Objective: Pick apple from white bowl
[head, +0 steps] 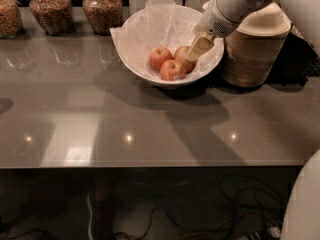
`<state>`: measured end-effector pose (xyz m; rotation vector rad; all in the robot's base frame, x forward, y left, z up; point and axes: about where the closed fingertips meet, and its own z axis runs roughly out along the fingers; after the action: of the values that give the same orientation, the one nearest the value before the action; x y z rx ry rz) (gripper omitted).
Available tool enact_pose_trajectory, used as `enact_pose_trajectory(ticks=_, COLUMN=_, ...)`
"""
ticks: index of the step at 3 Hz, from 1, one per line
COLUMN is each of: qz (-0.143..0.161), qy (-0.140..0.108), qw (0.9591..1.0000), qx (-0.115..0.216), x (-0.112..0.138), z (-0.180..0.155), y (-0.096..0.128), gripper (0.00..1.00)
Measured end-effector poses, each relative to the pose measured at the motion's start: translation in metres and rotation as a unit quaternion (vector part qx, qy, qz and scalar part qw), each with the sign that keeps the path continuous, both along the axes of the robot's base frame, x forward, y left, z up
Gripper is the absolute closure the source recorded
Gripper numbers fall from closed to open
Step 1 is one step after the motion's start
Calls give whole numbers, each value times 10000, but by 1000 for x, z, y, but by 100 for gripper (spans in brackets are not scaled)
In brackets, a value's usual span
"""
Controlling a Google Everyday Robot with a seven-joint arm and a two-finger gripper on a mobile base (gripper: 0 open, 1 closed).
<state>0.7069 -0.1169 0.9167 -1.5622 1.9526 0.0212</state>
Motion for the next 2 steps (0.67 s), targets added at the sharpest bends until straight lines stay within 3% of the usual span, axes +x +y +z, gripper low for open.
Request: enact_pose_trajectory(ticks=2, qz=162, qy=111, qw=9997, qx=143, x=-1, z=-16, y=15, gripper=38)
